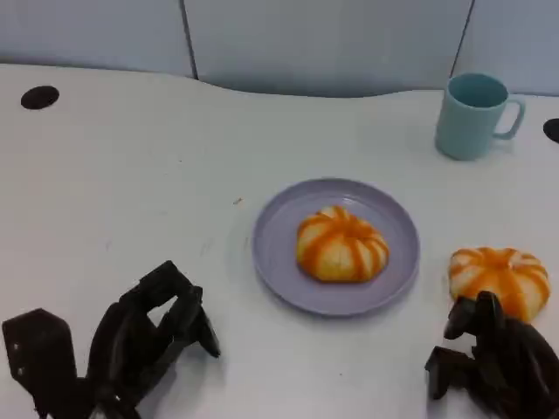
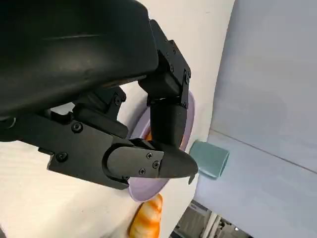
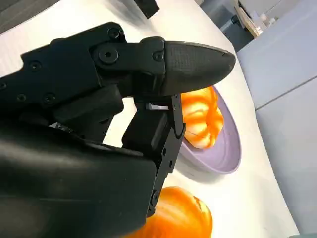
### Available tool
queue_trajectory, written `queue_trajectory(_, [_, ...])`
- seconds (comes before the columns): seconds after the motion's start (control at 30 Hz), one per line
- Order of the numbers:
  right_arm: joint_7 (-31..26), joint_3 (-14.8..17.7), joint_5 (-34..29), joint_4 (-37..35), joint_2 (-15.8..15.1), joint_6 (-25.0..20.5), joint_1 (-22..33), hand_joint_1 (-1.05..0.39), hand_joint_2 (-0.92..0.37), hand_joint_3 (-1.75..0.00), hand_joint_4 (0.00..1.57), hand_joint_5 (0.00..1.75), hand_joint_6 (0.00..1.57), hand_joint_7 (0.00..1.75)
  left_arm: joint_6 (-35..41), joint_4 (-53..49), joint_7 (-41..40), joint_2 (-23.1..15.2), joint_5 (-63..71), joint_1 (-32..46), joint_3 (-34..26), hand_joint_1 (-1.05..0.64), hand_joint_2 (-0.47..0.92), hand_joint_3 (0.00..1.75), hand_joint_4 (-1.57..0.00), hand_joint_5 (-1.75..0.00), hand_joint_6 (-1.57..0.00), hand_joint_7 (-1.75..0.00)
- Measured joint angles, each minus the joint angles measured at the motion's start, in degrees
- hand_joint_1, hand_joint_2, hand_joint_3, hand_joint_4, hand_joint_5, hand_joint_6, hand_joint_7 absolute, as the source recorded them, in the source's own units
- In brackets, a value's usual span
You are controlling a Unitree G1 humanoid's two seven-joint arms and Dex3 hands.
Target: Grasp the bread from the table and place it into the plate.
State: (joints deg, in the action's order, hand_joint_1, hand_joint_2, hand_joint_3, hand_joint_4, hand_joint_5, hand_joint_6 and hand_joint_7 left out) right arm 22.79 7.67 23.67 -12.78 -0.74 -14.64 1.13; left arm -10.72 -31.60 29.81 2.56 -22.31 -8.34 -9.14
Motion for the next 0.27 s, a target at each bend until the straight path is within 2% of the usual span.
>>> queue_trajectory(0.27, [0.7, 0.5, 0.0, -1.4, 0.0, 0.4, -1.0, -0.46, -0.92, -0.52, 1.34, 1.29, 1.16, 1.29, 0.8, -0.3, 0.1, 0.6, -0.6, -0.2, -0.3, -0.68, 0.92, 0.26, -0.89, -1.75, -0.66, -1.74])
